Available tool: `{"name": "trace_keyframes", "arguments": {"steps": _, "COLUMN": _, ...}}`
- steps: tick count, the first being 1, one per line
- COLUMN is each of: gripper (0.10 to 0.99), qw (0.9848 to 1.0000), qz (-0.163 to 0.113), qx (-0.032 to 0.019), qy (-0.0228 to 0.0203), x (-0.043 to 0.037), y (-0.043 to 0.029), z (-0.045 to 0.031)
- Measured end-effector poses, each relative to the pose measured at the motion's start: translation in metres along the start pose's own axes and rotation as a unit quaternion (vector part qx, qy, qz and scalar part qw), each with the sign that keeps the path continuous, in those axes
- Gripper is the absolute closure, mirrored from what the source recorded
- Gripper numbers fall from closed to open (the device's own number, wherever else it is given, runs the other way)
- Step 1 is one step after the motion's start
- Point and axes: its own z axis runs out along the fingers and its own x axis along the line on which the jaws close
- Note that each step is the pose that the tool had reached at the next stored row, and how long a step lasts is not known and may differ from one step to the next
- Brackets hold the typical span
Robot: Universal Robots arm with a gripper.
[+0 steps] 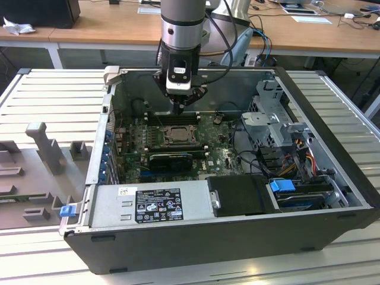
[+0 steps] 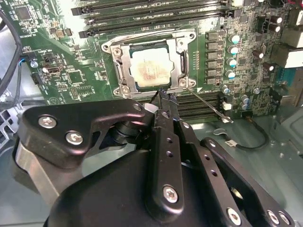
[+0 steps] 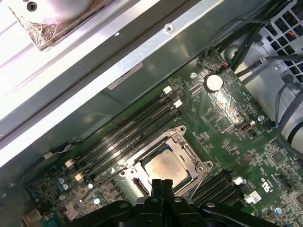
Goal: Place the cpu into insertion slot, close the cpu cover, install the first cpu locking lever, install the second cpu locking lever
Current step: 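Install the first cpu locking lever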
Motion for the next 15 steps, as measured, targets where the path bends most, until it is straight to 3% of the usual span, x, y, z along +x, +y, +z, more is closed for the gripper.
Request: {"name": "trace_keyframes", "arguments": {"steps": 15, "gripper": 0.98, "qw": 0.9991, "qz": -0.042, "qx": 0.0011, "qy": 0.002, "x": 0.0, "y": 0.0, "z": 0.0}}
